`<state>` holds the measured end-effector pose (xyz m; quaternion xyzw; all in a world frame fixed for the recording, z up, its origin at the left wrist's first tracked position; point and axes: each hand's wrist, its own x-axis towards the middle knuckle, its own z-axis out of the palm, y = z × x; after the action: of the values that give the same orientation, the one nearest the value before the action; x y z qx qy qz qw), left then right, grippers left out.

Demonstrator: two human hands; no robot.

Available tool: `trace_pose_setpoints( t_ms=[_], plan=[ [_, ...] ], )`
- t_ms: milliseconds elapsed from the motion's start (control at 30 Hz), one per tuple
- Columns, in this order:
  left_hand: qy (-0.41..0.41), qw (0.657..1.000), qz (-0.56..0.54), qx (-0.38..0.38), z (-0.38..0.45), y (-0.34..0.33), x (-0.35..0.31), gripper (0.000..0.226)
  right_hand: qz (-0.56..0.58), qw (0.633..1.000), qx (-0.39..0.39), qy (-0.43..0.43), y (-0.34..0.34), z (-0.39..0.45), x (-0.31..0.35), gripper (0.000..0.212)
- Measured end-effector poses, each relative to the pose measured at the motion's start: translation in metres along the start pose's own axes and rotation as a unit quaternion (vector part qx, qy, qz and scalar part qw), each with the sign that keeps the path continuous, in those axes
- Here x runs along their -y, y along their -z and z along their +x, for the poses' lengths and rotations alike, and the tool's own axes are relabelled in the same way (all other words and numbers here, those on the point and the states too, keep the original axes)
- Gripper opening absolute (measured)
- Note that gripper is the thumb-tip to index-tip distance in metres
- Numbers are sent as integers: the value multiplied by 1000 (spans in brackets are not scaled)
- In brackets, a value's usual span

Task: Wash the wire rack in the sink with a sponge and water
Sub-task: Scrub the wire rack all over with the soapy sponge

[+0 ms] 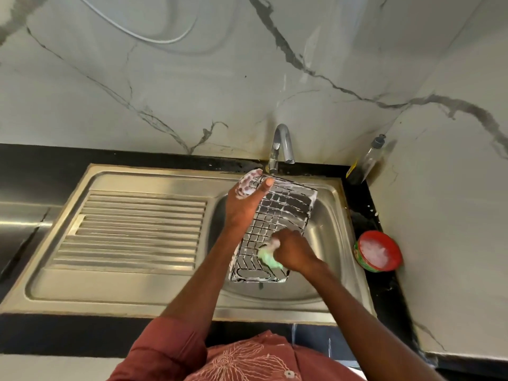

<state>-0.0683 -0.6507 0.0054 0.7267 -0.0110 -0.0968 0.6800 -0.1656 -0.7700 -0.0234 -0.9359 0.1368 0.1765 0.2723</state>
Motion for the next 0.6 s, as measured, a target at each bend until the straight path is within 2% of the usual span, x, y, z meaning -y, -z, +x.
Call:
trace_pose_setpoints(
  t_ms=[33, 67, 100, 133, 167, 200, 233, 367, 467, 500, 567, 600],
  plan=[
    [2, 1000, 0, -10, -1, 0, 1, 71, 137, 988, -47, -53, 2, 6, 2, 29],
    [3, 1000, 6, -16, -1, -2, 1, 76, 302, 942, -72, -126, 6, 10, 6, 26],
    [8, 1000, 12, -20, -3, -3, 0, 81, 470, 857, -68, -200, 10, 14, 11, 21],
    [11, 1000, 14, -22, -5, -4, 0, 87, 609, 749, -33, -259, 13, 15, 15, 18],
    [16, 999, 17, -24, -7, -6, 2, 93, 703, 647, 3, -294, 17, 16, 19, 17],
    [17, 999, 19, -27, -10, -7, 3, 98, 757, 572, 26, -315, 20, 18, 22, 17],
    [20, 999, 22, -32, -11, -8, 5, 101, 784, 528, 34, -325, 21, 22, 22, 17],
    [26, 999, 20, -23, -10, -8, 9, 88, 811, 493, -8, -315, 28, 39, 25, 14],
    [48, 998, -44, -26, -16, -9, 7, 82, 872, 403, -72, -269, 40, 48, 27, 22],
    [60, 996, -59, -28, -18, -9, 6, 83, 885, 384, -82, -250, 45, 49, 29, 22],
    [83, 993, -81, -33, -19, -11, 6, 87, 891, 384, -96, -221, 51, 47, 34, 18],
    [91, 992, -80, -34, -19, -12, 5, 91, 886, 400, -101, -211, 54, 45, 37, 17]
  ],
)
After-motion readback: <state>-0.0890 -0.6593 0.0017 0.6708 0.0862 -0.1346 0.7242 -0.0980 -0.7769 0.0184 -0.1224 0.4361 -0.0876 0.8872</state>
